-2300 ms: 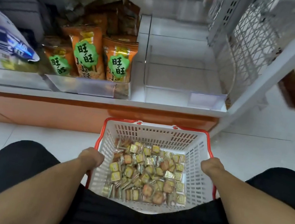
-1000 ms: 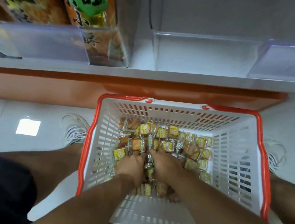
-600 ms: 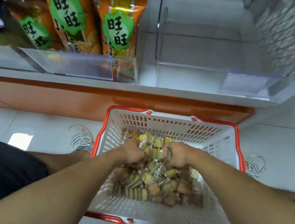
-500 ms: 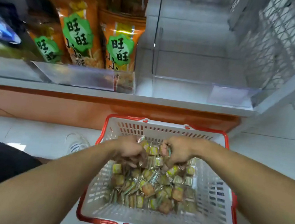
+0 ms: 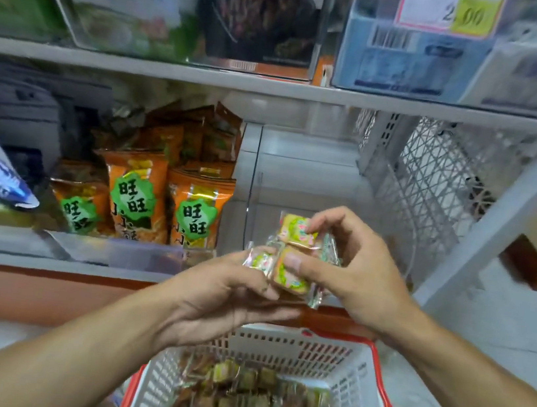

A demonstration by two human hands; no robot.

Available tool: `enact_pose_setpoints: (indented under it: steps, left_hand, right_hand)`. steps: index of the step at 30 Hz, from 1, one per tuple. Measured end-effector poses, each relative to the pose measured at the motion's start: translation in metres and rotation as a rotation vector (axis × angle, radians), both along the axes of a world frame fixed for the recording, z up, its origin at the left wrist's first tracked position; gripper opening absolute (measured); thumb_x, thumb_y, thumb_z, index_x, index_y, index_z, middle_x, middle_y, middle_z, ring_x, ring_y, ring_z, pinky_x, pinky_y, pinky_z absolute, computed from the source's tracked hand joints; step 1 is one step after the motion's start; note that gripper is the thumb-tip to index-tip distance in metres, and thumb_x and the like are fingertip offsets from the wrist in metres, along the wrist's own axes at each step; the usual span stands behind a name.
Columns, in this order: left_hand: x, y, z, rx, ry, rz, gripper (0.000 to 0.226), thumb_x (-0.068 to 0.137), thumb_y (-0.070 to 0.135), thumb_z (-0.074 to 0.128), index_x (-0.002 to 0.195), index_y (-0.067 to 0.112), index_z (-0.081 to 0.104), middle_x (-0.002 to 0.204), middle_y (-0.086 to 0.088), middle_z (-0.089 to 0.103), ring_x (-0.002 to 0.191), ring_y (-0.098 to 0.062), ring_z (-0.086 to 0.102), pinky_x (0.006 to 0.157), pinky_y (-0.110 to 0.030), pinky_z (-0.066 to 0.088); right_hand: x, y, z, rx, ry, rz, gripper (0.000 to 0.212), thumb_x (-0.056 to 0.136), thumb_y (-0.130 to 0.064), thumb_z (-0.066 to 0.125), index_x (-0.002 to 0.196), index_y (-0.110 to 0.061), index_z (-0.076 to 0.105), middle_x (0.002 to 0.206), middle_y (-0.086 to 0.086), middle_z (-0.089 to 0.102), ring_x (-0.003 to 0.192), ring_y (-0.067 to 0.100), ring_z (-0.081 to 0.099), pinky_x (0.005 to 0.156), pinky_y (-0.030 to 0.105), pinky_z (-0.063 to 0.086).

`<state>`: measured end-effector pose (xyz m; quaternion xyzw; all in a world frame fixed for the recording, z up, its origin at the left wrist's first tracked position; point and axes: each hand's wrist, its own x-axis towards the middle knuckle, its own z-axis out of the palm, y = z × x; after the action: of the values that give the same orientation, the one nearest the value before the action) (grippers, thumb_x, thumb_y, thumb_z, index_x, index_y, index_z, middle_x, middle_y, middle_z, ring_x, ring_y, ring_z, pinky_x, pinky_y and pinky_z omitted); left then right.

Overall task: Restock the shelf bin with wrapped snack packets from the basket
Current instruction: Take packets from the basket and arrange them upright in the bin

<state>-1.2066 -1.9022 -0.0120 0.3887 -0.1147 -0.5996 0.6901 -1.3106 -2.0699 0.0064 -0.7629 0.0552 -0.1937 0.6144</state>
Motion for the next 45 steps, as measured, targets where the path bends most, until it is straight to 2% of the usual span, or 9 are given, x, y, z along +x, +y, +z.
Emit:
enact_pose_setpoints:
  steps: [5,8,16,22,27,32,38,41,45]
  left_hand:
    - [0.003,0.0,-0.002,-0.023,0.0,-0.039,0.061,0.059,0.002,0.096,0.117,0.007,0.076,0.122,-0.02,0.071,0.114,-0.03,0.07,0.091,-0.044,0.059]
    - [0.0,0.002,-0.005,0.03,-0.043,-0.013,0.066,0.055,0.019,0.102,0.116,0.009,0.077,0.121,-0.02,0.072,0.113,-0.029,0.071,0.09,-0.043,0.06]
    - [-0.007,-0.005,-0.012,0.139,0.016,0.136,0.024,0.071,0.014,0.081,0.093,0.008,0.083,0.109,-0.02,0.076,0.095,-0.027,0.076,0.078,-0.045,0.065]
    - [-0.01,-0.007,-0.014,0.166,0.014,0.161,0.011,0.074,0.013,0.08,0.084,0.01,0.083,0.101,-0.019,0.077,0.088,-0.026,0.077,0.075,-0.044,0.065]
    - [-0.011,-0.007,-0.011,0.176,0.064,0.154,0.025,0.063,0.015,0.084,0.087,0.006,0.082,0.111,-0.025,0.074,0.095,-0.033,0.076,0.071,-0.042,0.066]
    - [-0.01,-0.005,-0.009,0.136,0.118,0.237,0.054,0.059,0.013,0.086,0.105,-0.001,0.062,0.11,-0.028,0.073,0.094,-0.037,0.076,0.068,-0.042,0.065]
    - [-0.009,-0.008,-0.009,0.083,0.039,0.364,0.012,0.058,0.018,0.085,0.067,0.013,0.078,0.095,-0.016,0.077,0.09,-0.026,0.077,0.07,-0.04,0.063]
    - [-0.008,-0.009,-0.01,0.076,0.021,0.383,0.011,0.059,0.019,0.085,0.068,0.014,0.079,0.096,-0.016,0.077,0.093,-0.028,0.077,0.07,-0.039,0.063]
    - [-0.01,-0.01,-0.01,0.056,0.004,0.346,0.023,0.063,0.015,0.086,0.086,0.01,0.083,0.103,-0.017,0.077,0.095,-0.026,0.077,0.071,-0.039,0.063]
  right_hand:
    - [0.001,0.0,-0.012,0.111,-0.012,-0.091,0.037,0.065,-0.041,0.087,0.092,-0.029,0.064,0.089,-0.01,0.069,0.082,0.005,0.063,0.072,0.022,0.05]
    - [0.0,0.007,-0.022,0.15,0.023,-0.137,0.036,0.065,-0.042,0.087,0.091,-0.031,0.065,0.089,-0.01,0.069,0.084,0.006,0.063,0.074,0.024,0.052]
    - [0.001,0.016,-0.026,0.417,0.073,-0.234,0.015,0.078,-0.03,0.076,0.091,-0.024,0.073,0.089,0.003,0.074,0.079,0.013,0.069,0.064,0.021,0.055]
    - [-0.002,0.015,-0.019,0.602,0.112,-0.184,0.045,0.085,-0.013,0.07,0.126,-0.027,0.061,0.108,0.004,0.077,0.091,0.016,0.075,0.065,0.021,0.056]
    - [-0.004,0.008,-0.013,0.719,0.18,-0.211,0.033,0.078,-0.017,0.072,0.11,-0.02,0.069,0.102,0.002,0.076,0.087,0.014,0.068,0.072,0.03,0.052]
    - [-0.008,-0.003,-0.005,0.751,0.129,-0.293,0.043,0.077,-0.02,0.069,0.12,-0.018,0.07,0.11,0.0,0.076,0.089,0.009,0.065,0.082,0.032,0.049]
    - [-0.012,-0.007,0.0,0.995,0.11,-0.204,0.038,0.074,-0.003,0.066,0.111,-0.007,0.064,0.092,0.012,0.072,0.083,0.02,0.073,0.072,0.031,0.06]
    - [-0.014,-0.002,0.0,1.072,0.117,-0.171,0.045,0.075,0.004,0.064,0.12,0.003,0.06,0.097,0.019,0.072,0.087,0.025,0.073,0.072,0.032,0.062]
    - [-0.019,0.009,-0.005,0.973,0.298,-0.112,0.035,0.077,-0.014,0.072,0.112,-0.004,0.072,0.095,0.006,0.072,0.077,0.012,0.065,0.068,0.026,0.058]
